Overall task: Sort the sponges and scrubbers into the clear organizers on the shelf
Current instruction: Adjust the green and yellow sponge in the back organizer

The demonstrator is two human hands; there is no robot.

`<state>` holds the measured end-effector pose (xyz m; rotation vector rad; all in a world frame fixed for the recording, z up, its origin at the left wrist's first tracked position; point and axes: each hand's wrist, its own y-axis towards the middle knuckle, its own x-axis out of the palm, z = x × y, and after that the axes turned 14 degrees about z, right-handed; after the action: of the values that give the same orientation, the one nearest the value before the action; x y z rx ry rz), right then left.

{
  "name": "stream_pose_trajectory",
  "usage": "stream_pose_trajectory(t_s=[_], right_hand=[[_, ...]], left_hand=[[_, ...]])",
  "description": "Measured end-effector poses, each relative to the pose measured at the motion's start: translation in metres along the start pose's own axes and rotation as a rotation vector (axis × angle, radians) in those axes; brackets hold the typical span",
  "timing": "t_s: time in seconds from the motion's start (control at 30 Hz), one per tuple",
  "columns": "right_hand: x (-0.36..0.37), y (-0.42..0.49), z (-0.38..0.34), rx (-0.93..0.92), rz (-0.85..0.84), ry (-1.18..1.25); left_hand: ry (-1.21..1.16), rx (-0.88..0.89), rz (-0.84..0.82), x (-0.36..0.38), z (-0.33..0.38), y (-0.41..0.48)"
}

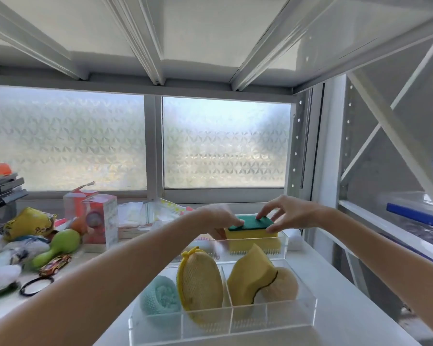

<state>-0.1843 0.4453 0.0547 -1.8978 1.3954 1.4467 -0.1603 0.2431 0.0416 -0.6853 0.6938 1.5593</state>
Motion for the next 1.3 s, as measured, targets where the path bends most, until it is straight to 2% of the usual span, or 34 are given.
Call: stream_pose_trajectory(t_s=[0.3, 0.77, 1.0, 1.1, 1.2, 1.3], right_hand=[[0.003, -0.01, 0.002, -0.039, 0.193, 0.032], [0.007, -0.021, 0.01, -0.04, 0.178, 0.094], [0.005, -0.019, 0.009, -0.033, 0.133, 0.074], [0.0, -0.018, -0.001, -0.033, 0.133, 0.018], [0.001, -0.016, -0.021, -0.116, 0.238, 0.017], [0.013, -0.01, -0.045, -0.201, 0.285, 0.035]], left_hand=[[-0.111, 0.003, 0.125, -0.001, -0.005, -0.003], [-0.074, 0.019, 0.092, 0.001, -0.003, -0.005], [-0.096, 0.036, -0.012, -0.017, -0.015, -0.007], [0.027, 0.164, -0.016, -0.035, -0.026, -0.004], [0.22, 0.32, -0.036, -0.039, -0.036, -0.009], [0.369, 0.383, -0.065, -0.03, -0.044, -0.013]])
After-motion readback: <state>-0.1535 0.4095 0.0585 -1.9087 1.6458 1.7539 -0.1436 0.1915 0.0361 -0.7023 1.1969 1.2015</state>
